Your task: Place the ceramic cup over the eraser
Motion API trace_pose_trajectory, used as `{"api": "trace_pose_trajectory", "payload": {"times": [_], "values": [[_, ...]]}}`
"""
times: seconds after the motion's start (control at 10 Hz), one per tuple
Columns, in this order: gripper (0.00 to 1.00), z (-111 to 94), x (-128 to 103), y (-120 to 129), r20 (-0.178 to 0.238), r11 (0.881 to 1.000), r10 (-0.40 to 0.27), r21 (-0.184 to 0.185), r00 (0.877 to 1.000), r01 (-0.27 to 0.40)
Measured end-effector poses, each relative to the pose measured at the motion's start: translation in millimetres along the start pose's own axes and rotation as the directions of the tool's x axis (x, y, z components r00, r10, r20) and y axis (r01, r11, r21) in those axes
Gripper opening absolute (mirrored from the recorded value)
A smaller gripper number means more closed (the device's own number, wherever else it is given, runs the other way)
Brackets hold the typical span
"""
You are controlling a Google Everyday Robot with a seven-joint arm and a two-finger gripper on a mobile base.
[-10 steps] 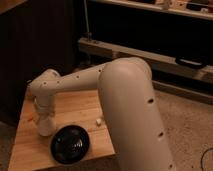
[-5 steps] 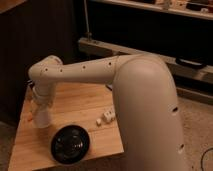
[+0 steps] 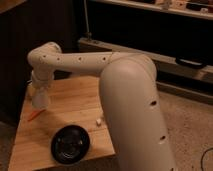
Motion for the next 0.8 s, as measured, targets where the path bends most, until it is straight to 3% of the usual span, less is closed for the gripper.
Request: {"api": "trace_pose_trajectory", "payload": {"times": [0.3,0.5,0.6,0.8], "values": [[0.00,-48,-40,-28,0.032,0.998,0.002,0.062,0.999,-0.004],[0.00,-83,-58,-64,0.051,0.996,-0.008,0.092,0.999,0.003],[0.00,-103,-69,-88,0.063,0.995,-0.021,0.094,0.998,0.015],[0.00,-119,-81,-118,0.067,0.995,-0.047,0.086,0.997,0.041]]}}
